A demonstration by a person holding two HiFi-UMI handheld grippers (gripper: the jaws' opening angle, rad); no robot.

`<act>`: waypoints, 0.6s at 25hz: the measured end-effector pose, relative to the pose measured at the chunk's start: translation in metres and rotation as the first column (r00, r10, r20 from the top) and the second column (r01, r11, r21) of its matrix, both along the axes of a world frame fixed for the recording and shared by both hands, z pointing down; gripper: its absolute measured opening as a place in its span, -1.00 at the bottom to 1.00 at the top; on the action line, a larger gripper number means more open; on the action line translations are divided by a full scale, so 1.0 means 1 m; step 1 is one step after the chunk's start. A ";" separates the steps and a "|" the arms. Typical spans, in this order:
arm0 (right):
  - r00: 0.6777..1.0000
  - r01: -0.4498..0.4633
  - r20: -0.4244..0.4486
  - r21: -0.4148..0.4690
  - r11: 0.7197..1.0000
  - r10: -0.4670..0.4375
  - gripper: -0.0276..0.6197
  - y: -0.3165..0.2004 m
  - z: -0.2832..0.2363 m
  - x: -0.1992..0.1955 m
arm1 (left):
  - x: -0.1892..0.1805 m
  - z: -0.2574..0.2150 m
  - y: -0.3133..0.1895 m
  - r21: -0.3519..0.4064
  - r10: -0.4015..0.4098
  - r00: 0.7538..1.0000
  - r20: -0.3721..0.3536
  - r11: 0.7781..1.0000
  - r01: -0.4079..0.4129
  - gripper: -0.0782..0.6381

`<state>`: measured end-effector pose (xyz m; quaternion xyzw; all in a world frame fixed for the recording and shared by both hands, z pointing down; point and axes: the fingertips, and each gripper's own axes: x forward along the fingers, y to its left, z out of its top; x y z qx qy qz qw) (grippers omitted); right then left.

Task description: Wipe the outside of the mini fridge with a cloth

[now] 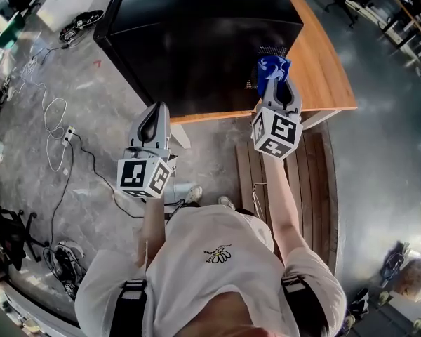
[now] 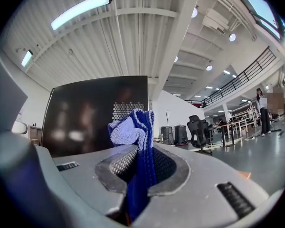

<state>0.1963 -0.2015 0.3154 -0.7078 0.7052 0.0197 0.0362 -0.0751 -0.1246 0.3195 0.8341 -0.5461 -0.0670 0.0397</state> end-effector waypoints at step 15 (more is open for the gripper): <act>0.997 -0.053 0.053 -0.016 0.998 0.053 -0.73 0.021 0.004 0.005 | -0.024 0.004 0.013 -0.006 -0.031 1.000 -0.003 0.999 0.031 -0.77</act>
